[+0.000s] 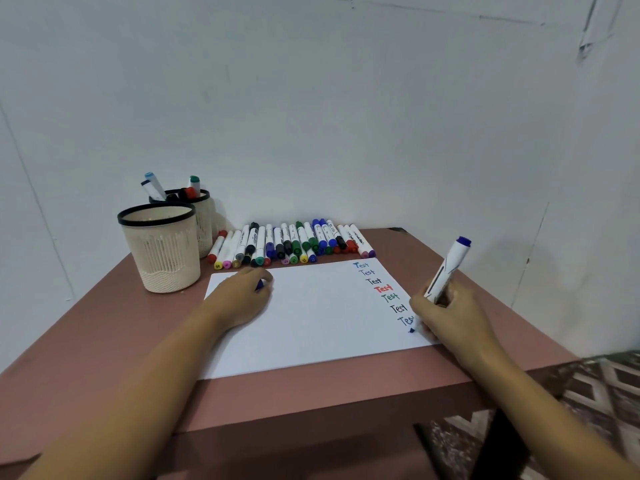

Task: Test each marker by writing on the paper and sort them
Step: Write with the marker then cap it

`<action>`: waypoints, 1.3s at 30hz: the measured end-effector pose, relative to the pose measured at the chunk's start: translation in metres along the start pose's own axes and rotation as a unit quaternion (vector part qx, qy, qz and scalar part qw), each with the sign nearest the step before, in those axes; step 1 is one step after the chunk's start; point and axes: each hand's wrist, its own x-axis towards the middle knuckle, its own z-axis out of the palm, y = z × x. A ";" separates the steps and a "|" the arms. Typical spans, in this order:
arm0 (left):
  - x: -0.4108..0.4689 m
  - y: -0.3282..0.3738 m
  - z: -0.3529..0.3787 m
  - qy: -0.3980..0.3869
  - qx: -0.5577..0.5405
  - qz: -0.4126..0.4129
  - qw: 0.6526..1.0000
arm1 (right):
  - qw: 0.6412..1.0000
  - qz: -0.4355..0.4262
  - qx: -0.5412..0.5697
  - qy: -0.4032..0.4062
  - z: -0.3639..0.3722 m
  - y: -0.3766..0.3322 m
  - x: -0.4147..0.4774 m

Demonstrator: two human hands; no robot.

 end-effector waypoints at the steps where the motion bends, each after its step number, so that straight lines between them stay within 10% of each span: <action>1: 0.000 0.000 0.000 0.000 0.000 0.000 1.000 | 1.000 -0.003 -0.004 0.007 0.000 -0.001 0.000; 39: -0.001 0.001 -0.001 0.001 0.000 -0.003 1.000 | 0.997 -0.007 -0.037 0.072 0.000 -0.002 0.001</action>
